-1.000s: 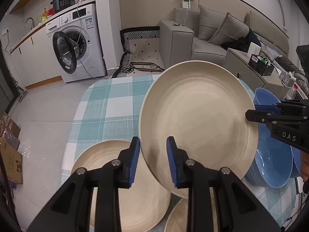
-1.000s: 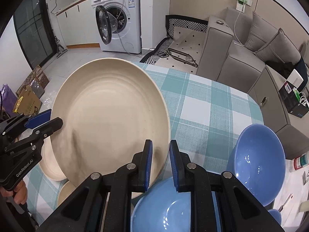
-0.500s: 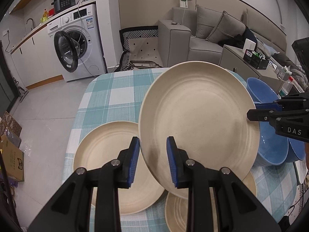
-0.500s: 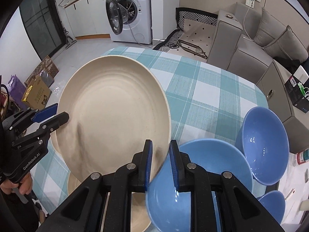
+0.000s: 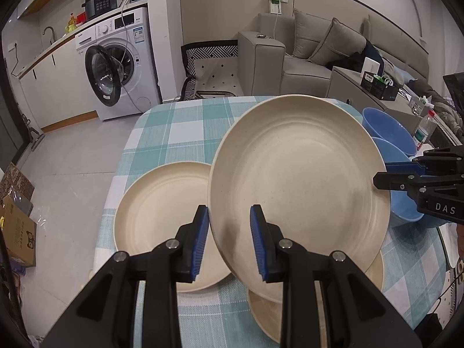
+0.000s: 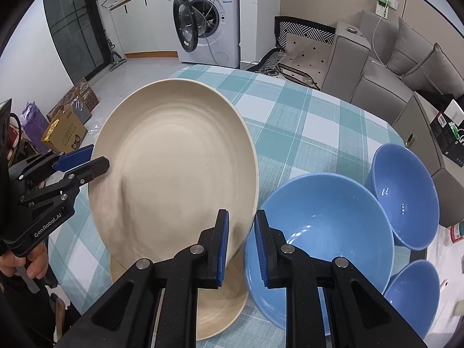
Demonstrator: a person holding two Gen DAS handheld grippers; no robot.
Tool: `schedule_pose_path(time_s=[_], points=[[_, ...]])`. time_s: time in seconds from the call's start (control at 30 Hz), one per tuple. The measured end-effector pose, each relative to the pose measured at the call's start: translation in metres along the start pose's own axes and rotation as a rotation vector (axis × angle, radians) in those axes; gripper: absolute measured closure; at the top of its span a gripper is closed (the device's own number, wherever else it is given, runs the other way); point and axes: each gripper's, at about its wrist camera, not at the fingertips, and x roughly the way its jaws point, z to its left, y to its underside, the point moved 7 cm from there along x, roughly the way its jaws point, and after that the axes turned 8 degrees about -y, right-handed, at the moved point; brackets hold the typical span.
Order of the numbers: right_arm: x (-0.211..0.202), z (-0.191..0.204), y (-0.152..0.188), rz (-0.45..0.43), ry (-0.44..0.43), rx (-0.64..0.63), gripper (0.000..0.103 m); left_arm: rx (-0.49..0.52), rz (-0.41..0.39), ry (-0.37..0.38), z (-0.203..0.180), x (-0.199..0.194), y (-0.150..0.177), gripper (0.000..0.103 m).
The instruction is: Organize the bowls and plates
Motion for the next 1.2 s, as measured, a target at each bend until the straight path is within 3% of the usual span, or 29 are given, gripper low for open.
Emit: schedule_pose_path(time_s=[1.2], points=[[0.01, 0.02, 0.077, 0.002, -0.042, -0.011, 0.085, -0.014, 0.07, 0.028, -0.01, 0.009, 0.063, 0.076]])
